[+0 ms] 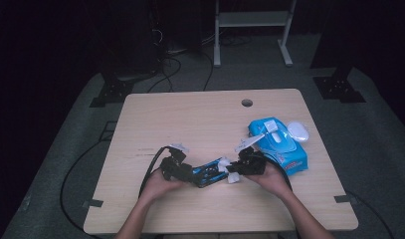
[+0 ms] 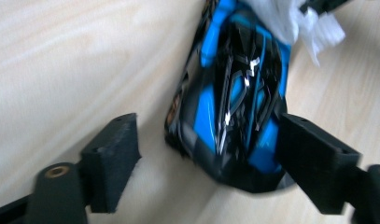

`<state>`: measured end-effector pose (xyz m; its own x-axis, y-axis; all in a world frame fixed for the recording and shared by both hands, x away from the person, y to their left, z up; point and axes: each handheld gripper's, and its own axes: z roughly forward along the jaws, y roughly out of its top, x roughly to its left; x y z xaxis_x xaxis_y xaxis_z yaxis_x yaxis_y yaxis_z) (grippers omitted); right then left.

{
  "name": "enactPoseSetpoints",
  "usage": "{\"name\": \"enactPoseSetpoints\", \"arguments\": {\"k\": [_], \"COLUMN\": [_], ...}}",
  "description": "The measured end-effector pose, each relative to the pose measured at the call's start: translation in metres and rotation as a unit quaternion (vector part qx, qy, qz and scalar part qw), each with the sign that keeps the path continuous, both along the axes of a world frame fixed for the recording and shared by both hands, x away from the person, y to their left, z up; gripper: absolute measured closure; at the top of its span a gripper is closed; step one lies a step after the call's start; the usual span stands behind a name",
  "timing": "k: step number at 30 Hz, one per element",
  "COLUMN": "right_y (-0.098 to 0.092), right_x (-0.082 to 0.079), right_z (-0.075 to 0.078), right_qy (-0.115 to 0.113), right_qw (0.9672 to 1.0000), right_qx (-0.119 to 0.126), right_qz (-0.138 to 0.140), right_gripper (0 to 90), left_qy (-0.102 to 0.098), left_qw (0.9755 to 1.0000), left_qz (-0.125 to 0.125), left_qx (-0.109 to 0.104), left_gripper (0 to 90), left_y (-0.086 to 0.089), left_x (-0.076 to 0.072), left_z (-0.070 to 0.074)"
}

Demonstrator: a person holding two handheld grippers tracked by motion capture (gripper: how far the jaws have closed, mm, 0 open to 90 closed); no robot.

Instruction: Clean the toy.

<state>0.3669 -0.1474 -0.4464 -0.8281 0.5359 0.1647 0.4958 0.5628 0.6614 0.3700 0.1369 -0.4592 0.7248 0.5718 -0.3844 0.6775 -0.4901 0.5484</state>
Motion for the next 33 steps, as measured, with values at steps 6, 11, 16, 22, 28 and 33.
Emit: {"name": "enactPoseSetpoints", "arguments": {"k": [6,11,16,22,28,33], "right_y": [-0.003,-0.007,-0.010,-0.012,-0.017,-0.029], "right_x": [-0.005,-0.011,-0.015,-0.021,-0.026,-0.021], "right_z": [-0.002,-0.007,-0.009,-0.011,-0.012,-0.007], "right_qy": [-0.010,-0.022,-0.029,-0.034,-0.037,-0.036], "right_qw": [0.9999,0.9996,0.9993,0.9990,0.9989,0.9988], "right_qx": [-0.006,0.001,0.006,0.005,0.002,0.009], "right_qz": [-0.005,-0.016,-0.022,-0.027,-0.028,-0.032], "right_gripper": [82.3,82.3,82.2,82.3,82.1,81.3], "left_qy": [0.051,0.025,-0.009,-0.009,-0.056,-0.119], "left_qw": [0.9984,0.9996,0.9999,0.9996,0.9978,0.9920], "left_qz": [0.003,0.011,0.013,0.024,0.009,-0.007], "left_qx": [-0.023,-0.009,0.001,0.014,0.034,0.043], "left_gripper": [28.5,40.1,47.9,49.6,50.4,50.1], "left_y": [0.004,0.002,0.001,-0.002,-0.005,-0.008], "left_x": [0.003,0.000,-0.005,-0.010,-0.020,-0.033], "left_z": [-0.001,0.002,0.005,0.008,0.012,0.013]}}
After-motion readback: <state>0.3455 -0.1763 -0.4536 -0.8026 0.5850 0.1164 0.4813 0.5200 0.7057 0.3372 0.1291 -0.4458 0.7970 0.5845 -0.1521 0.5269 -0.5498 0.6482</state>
